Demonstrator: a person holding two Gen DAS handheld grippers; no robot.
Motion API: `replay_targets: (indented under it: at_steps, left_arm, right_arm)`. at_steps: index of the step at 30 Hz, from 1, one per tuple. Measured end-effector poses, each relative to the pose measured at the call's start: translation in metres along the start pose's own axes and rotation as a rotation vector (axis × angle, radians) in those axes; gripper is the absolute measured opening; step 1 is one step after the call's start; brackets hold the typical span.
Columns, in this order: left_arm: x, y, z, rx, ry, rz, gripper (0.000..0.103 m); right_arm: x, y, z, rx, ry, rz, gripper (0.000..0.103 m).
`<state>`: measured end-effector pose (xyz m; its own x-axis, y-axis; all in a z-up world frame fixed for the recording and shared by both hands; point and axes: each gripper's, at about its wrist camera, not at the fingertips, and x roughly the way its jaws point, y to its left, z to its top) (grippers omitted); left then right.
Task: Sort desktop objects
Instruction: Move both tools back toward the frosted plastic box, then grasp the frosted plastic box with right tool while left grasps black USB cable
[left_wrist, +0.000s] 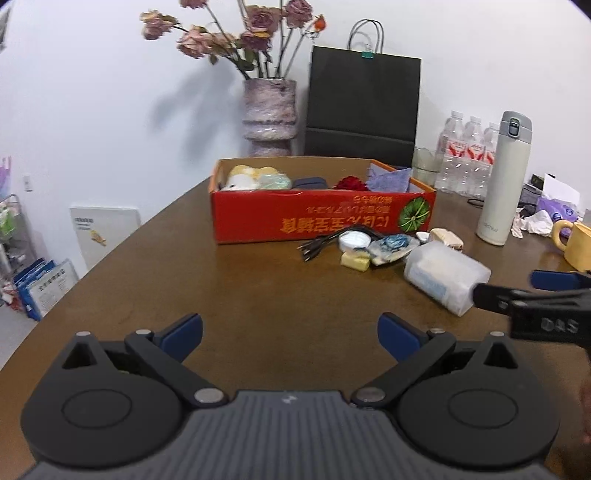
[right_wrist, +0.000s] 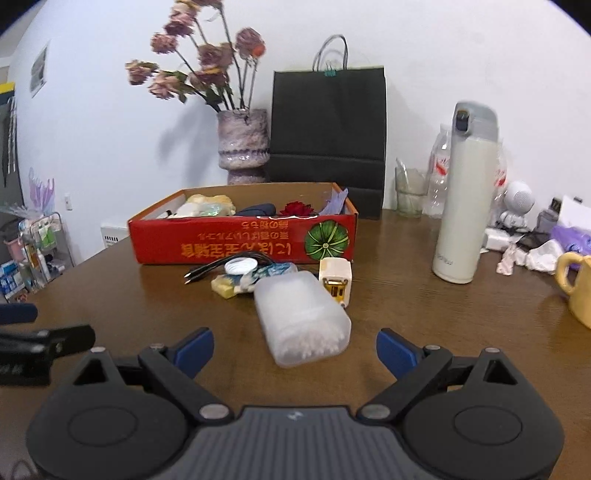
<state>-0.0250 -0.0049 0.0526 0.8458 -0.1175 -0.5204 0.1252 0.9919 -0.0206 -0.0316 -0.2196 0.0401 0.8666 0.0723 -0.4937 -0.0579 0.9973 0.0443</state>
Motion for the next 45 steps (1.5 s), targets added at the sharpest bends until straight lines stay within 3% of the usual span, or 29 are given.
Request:
replay_targets:
  at_steps: [4,9,13,16,18,21,27,31,32,33,34,38,45]
  left_arm:
    - [0.015,-0.001,0.007,0.007,0.007,0.003,0.103]
    - [0.028,0.004,0.007,0.003,0.032,0.008,0.103]
    - [0.041,0.005,0.01,0.012,0.044,0.014,0.103]
    - [0.058,0.002,0.019,0.034,0.063,-0.065,0.102]
    - [0.078,0.002,0.03,0.034,0.099,-0.169,0.089]
    - [0.11,-0.004,0.054,0.077,0.114,-0.165,0.066]
    - [0.16,-0.021,0.086,0.161,0.1,-0.156,0.061]
    - [0.183,-0.029,0.093,0.208,0.114,-0.162,0.05]
    - [0.189,-0.028,0.094,0.199,0.131,-0.184,0.042]
    - [0.193,-0.026,0.093,0.186,0.148,-0.207,0.028]
    - [0.197,-0.024,0.092,0.165,0.173,-0.235,0.022]
    - [0.192,-0.024,0.087,0.141,0.179,-0.262,0.006]
    - [0.11,-0.006,0.085,0.043,0.049,-0.255,0.005]
  right_arm:
    - [0.044,-0.004,0.016,0.01,0.075,0.021,0.092]
    - [0.08,0.003,0.021,-0.035,0.13,-0.005,0.069]
    - [0.076,0.009,0.016,-0.044,0.128,0.06,0.065]
    - [0.064,0.007,0.015,-0.028,0.106,0.069,0.065]
    - [0.057,0.0,0.016,-0.007,0.085,0.056,0.065]
    - [0.051,-0.013,0.019,0.021,0.065,0.041,0.065]
    - [0.053,-0.027,0.019,0.049,0.06,0.044,0.065]
    - [0.06,-0.03,0.016,0.057,0.072,0.059,0.065]
    - [0.062,-0.03,0.014,0.058,0.077,0.061,0.065]
    - [0.063,-0.029,0.012,0.059,0.08,0.063,0.065]
    - [0.065,-0.03,0.01,0.063,0.084,0.067,0.065]
    - [0.065,-0.028,0.007,0.059,0.071,0.074,0.065]
    - [0.064,-0.026,0.007,0.059,0.069,0.074,0.065]
